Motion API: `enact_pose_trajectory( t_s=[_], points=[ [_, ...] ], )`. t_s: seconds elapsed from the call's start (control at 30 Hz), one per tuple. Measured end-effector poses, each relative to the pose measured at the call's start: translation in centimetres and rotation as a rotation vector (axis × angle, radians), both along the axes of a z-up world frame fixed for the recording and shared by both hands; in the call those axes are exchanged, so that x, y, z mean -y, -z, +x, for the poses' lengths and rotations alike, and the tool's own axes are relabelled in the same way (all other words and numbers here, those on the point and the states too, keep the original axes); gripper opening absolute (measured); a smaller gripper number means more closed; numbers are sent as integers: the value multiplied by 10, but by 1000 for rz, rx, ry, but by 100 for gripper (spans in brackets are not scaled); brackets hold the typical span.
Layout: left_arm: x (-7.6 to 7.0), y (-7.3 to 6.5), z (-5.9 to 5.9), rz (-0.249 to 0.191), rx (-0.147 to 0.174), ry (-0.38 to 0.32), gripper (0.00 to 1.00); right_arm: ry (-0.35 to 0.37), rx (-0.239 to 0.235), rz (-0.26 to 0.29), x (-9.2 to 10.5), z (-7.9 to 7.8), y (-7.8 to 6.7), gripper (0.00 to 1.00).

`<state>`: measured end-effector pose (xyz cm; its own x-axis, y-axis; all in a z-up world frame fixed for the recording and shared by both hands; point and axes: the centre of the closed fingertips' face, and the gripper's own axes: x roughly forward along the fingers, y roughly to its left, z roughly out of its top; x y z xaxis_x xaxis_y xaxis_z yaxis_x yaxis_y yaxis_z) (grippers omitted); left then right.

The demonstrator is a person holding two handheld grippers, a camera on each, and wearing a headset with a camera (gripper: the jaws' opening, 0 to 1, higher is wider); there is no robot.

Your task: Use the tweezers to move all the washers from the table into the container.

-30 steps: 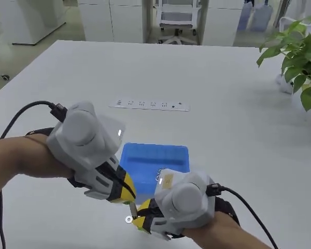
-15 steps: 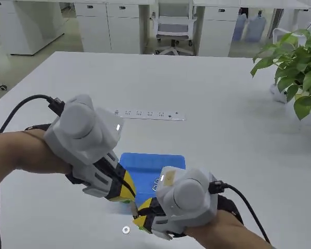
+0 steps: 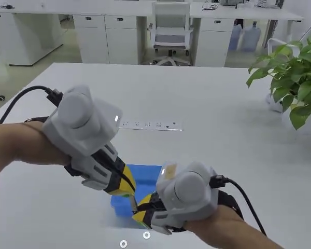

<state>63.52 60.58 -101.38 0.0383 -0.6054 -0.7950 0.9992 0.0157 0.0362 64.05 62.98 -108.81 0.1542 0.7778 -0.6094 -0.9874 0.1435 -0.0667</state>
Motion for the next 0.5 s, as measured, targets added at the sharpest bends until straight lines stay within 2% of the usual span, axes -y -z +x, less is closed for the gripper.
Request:
enact_pose_trajectory(
  t_s=[0.33, 0.5],
  points=[
    [3, -7, 16, 0, 21, 11, 5, 14, 15, 2, 3, 18, -8, 9],
    [4, -9, 28, 2, 37, 13, 5, 15, 25, 1, 5, 32, -10, 9]
  ],
)
